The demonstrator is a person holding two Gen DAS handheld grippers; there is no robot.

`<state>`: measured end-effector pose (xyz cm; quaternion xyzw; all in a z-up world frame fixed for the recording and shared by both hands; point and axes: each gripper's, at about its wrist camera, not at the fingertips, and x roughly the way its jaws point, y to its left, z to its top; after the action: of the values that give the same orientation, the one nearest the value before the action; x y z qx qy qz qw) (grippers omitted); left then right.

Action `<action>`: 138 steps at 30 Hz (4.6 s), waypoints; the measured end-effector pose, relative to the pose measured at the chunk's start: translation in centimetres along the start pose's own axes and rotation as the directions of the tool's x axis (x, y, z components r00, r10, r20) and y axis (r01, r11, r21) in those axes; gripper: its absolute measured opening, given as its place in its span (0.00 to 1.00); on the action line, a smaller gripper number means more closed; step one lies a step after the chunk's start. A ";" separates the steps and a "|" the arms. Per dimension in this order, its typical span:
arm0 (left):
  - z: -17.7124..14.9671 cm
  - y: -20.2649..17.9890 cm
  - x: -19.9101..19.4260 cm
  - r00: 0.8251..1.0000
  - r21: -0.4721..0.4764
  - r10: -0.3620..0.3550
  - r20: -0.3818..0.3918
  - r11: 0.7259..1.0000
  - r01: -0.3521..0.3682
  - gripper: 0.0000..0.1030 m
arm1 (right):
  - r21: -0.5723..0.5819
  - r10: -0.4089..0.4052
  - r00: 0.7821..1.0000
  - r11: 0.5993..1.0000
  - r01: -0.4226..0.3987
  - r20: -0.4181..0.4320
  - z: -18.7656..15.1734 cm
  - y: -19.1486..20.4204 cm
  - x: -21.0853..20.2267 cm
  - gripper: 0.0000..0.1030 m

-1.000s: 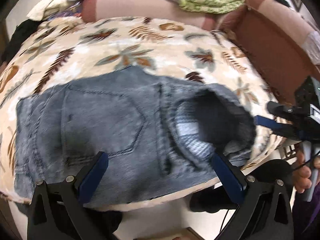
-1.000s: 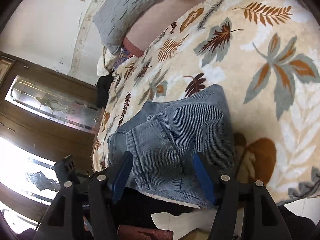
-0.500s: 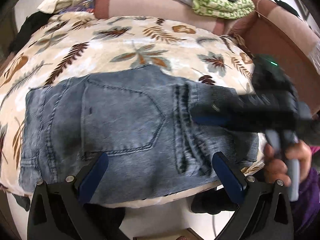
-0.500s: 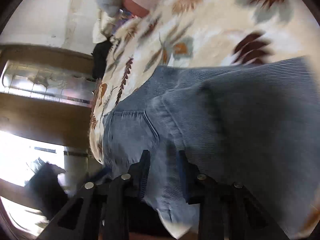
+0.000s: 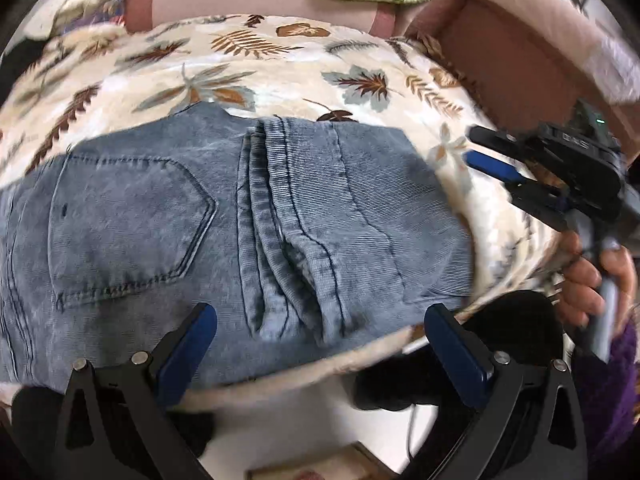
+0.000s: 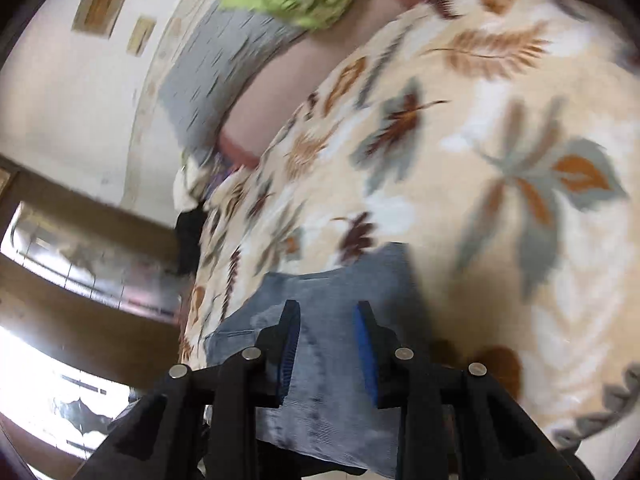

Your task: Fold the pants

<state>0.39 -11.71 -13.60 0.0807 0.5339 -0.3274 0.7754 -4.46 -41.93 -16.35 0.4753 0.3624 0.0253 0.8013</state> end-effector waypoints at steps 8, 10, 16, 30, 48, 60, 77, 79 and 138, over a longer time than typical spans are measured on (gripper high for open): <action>0.8 -1.5 2.4 1.000 0.073 -0.009 -0.009 0.997 0.009 0.26 | -0.041 -0.018 1.000 0.999 0.018 0.012 -1.2 -2.1 -1.2 0.30; 1.1 -1.4 2.2 0.998 0.065 -0.060 -0.005 0.996 0.060 0.07 | -0.040 0.001 1.000 0.999 -0.002 -0.006 -1.4 -2.3 -1.2 0.30; 2.6 -1.2 0.3 0.994 0.075 -0.100 0.041 0.993 0.096 0.04 | -0.209 -0.001 0.998 0.978 -0.011 -0.058 -2.7 -0.5 -0.9 0.30; 1.6 2.0 2.9 0.988 -0.023 0.030 -0.154 0.999 -0.034 0.09 | -0.582 -0.223 0.921 0.813 -0.005 -0.319 -9.7 4.1 5.6 0.50; 0.9 0.8 3.7 0.988 0.073 0.124 -0.092 0.990 -0.117 0.47 | -0.391 -0.222 0.961 0.909 0.143 -0.164 -2.1 6.0 11.9 0.52; 0.5 9.9 -6.1 0.978 -0.112 0.188 0.087 0.978 -0.178 0.65 | -0.460 -0.101 0.994 0.885 0.068 -0.048 -4.2 8.6 8.7 0.62; -8.3 26.4 -11.1 0.950 -0.492 0.313 0.018 0.830 -0.264 0.74 | -0.579 0.028 0.977 0.801 -0.149 -0.212 -12.8 15.6 13.7 0.51; -8.6 26.9 -10.3 0.962 -0.524 0.274 0.012 0.821 -0.227 0.74 | -0.571 -0.006 0.972 0.810 -0.134 -0.236 -13.3 15.1 14.6 0.51; 3.2 -4.6 -13.6 0.937 0.233 0.087 0.337 0.957 -0.172 0.14 | -0.137 0.004 0.946 0.990 0.042 0.325 -1.2 1.0 -3.1 0.52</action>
<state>-2.78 -11.11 0.73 0.1617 0.3458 -0.3507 0.8552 -7.20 -41.65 -14.20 0.4113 0.2276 -0.0353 0.8819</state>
